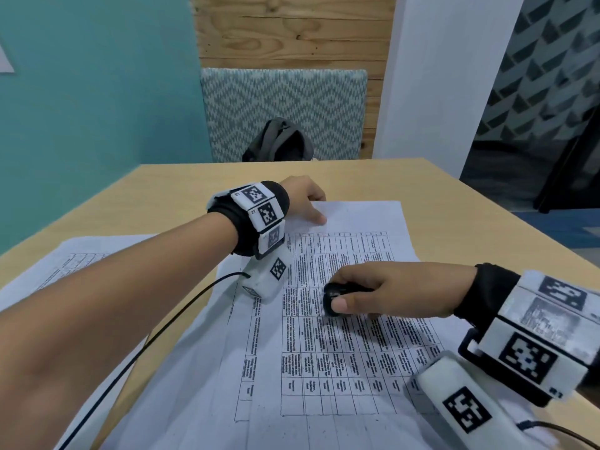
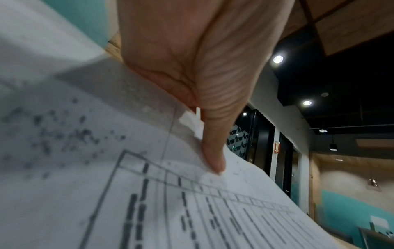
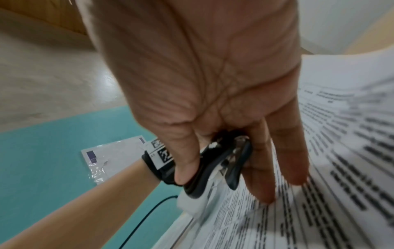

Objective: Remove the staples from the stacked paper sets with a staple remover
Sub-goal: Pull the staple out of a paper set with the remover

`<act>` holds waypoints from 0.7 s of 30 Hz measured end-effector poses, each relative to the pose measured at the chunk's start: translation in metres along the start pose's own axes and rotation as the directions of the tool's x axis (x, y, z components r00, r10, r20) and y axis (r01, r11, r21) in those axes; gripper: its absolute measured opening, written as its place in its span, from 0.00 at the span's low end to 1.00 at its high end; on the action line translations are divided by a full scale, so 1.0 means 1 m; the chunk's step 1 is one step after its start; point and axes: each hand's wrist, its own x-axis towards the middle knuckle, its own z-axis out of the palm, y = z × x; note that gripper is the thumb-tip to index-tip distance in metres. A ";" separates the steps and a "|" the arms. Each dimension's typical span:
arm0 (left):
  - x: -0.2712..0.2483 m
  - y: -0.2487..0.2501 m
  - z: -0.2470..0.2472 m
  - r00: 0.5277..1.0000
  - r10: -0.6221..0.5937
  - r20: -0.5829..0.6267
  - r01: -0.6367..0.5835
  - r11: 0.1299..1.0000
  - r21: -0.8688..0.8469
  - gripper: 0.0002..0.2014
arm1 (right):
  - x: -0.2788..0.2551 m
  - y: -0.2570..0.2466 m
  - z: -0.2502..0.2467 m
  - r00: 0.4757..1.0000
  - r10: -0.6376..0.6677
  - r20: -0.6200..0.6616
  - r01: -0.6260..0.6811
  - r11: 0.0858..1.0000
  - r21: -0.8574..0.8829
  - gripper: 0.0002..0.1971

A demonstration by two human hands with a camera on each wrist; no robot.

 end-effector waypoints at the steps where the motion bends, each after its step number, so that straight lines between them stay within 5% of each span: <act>1: -0.001 -0.001 -0.004 1.000 -0.008 -0.024 0.008 1.000 0.018 0.06 | -0.001 0.000 -0.003 0.999 -0.002 -0.033 0.003 1.000 0.029 0.15; 8: -0.007 0.006 -0.070 0.948 -0.012 -0.318 0.081 0.975 0.205 0.10 | -0.013 0.001 -0.047 0.923 0.016 -0.384 0.014 0.997 0.076 0.13; 12: -0.024 0.027 -0.127 0.740 0.115 -0.662 0.040 0.976 0.214 0.09 | -0.014 -0.004 -0.077 0.774 -0.002 -0.633 0.027 0.999 0.030 0.15; 16: -0.059 0.054 -0.164 0.562 0.256 -0.787 -0.009 0.953 0.304 0.11 | -0.020 -0.021 -0.110 0.567 -0.061 -0.822 0.202 0.977 0.066 0.15; 18: -0.079 0.061 -0.165 0.547 0.313 -0.776 -0.010 0.930 0.368 0.11 | -0.028 -0.029 -0.117 0.525 -0.118 -0.843 0.363 0.927 0.097 0.25; 21: -0.100 0.059 -0.153 0.606 0.328 -0.725 -0.042 0.923 0.382 0.07 | -0.040 -0.031 -0.113 0.569 -0.220 -0.793 0.589 0.781 0.206 0.37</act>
